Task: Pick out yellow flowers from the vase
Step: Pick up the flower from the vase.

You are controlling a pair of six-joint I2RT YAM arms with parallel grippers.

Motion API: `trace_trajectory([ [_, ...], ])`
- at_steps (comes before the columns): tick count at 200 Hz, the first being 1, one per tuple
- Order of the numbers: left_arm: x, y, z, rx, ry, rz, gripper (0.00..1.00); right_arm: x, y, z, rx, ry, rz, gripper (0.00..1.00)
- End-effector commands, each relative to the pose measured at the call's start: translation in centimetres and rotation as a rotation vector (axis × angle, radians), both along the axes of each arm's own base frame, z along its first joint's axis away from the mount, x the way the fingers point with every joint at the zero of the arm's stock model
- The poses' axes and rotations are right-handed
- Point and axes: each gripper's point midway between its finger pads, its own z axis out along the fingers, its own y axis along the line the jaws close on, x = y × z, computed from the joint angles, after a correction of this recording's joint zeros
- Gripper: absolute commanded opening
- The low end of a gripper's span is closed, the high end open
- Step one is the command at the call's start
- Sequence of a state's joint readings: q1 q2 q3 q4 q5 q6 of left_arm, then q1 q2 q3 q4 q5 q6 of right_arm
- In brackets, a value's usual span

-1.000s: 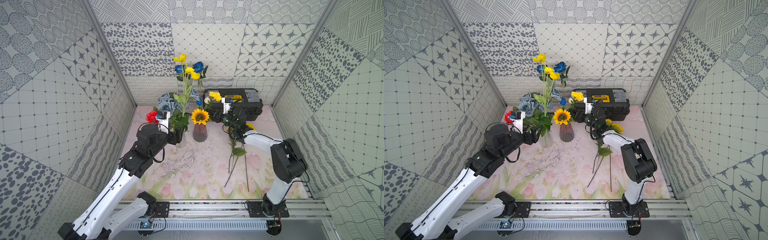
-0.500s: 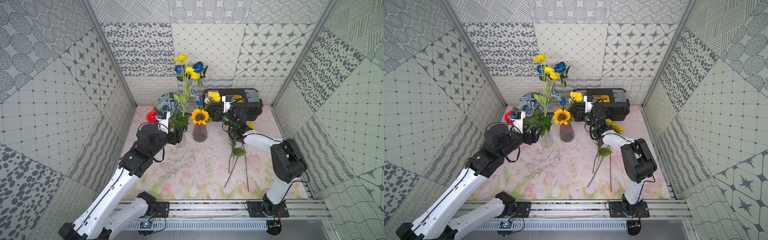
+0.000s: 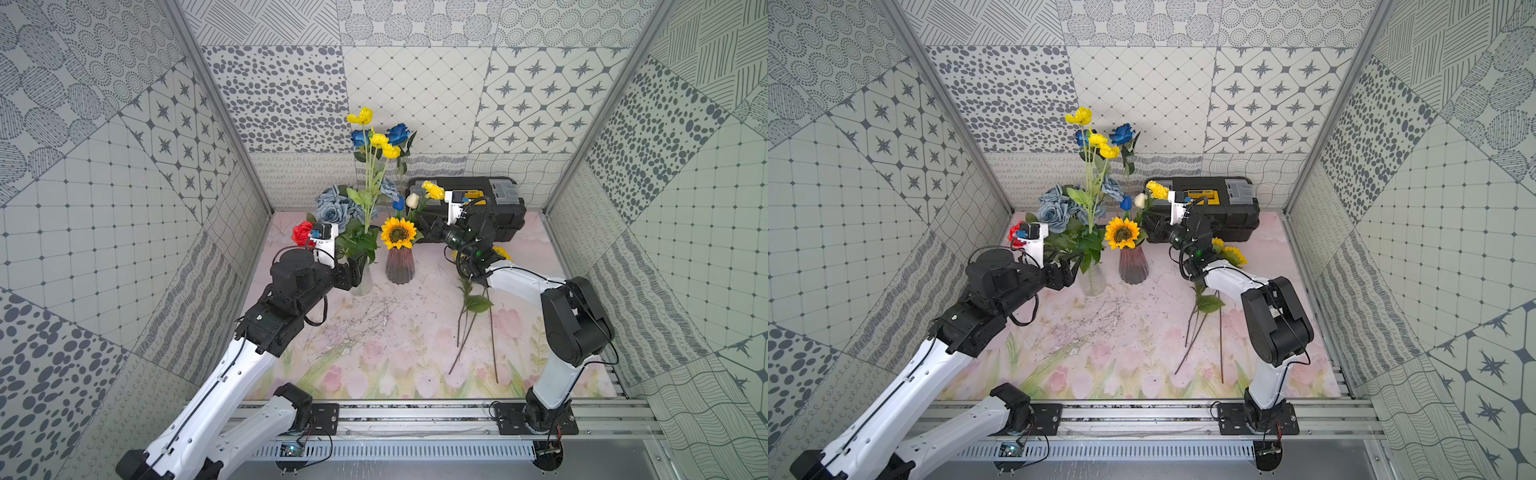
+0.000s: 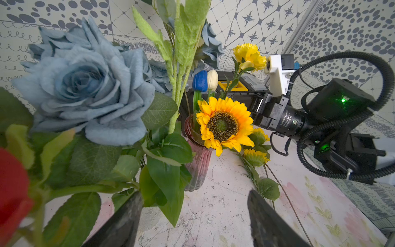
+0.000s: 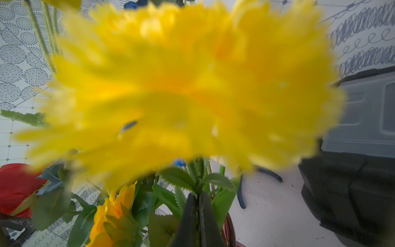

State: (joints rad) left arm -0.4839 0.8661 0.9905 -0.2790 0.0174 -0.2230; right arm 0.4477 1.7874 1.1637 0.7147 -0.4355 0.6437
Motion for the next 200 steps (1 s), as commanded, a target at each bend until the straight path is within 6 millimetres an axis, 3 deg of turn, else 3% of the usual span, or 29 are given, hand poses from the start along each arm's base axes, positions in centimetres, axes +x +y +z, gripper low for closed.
trace_trajectory([
  [1, -0.2, 0.0, 0.4, 0.009, -0.024, -0.016, 0.77, -0.9, -0.3, 3.2, 0.052, -0.077, -0.004, 0.03],
  [126, -0.2, 0.1, 0.7, -0.001, -0.028, -0.016, 0.77, -3.2, -3.4, 6.4, -0.098, -0.208, -0.135, 0.0],
  [200, -0.4, 0.6, 1.1, 0.014, -0.041, -0.004, 0.77, -5.6, -6.7, 11.2, -0.097, -0.272, -0.186, 0.0],
])
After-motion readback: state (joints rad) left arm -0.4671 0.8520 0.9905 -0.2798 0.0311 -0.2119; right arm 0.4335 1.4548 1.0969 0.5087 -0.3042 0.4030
